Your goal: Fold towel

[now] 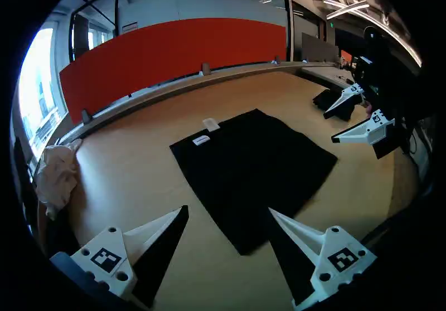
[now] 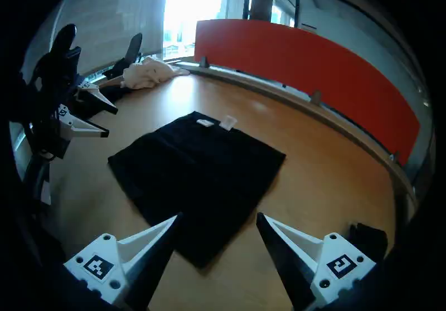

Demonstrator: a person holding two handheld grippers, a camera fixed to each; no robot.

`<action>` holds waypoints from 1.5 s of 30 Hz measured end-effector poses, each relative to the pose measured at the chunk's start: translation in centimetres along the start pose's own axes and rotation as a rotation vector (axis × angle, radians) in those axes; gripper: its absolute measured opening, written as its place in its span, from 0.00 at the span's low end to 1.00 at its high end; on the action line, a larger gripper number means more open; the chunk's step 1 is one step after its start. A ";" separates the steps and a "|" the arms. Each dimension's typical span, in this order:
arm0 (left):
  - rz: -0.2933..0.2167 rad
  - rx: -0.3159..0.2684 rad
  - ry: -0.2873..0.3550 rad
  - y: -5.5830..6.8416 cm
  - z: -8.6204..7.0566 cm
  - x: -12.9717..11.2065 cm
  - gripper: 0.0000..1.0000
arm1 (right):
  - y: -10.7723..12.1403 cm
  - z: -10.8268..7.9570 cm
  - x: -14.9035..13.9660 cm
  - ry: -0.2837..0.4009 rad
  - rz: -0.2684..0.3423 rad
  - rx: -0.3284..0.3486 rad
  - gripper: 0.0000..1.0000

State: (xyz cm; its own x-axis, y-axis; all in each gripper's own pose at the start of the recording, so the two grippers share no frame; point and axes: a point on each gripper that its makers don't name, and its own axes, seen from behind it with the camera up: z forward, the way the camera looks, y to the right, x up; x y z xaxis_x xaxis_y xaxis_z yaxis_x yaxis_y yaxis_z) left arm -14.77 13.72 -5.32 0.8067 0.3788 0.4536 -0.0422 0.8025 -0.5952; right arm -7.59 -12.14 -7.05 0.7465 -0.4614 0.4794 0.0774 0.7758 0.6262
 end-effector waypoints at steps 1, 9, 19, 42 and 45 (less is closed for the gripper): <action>-0.001 -0.004 -0.004 0.1 0.2 -0.2 0.95 | -0.1 0.1 -0.3 -0.007 -0.001 0.003 1.00; -0.002 -0.037 -0.046 1.1 1.4 -2.1 0.95 | -0.7 1.1 -3.0 -0.060 -0.007 0.026 1.00; -0.003 -0.079 -0.113 2.0 2.4 -4.7 0.95 | -1.2 1.6 -5.5 -0.118 -0.021 0.052 1.00; 0.035 -0.132 -0.212 3.7 3.5 -7.7 0.95 | -1.4 1.7 -6.7 -0.148 -0.043 0.101 1.00; 0.039 -0.131 -0.211 3.7 3.5 -7.7 0.95 | -1.5 1.7 -6.7 -0.147 -0.048 0.107 1.00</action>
State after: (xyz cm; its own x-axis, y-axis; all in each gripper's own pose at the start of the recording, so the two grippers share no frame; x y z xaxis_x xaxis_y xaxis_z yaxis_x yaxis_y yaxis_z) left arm -23.19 15.40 -8.74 0.6642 0.5074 0.5491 0.0167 0.7242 -0.6894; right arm -13.78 -10.93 -10.12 0.6382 -0.5612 0.5270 0.0341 0.7044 0.7089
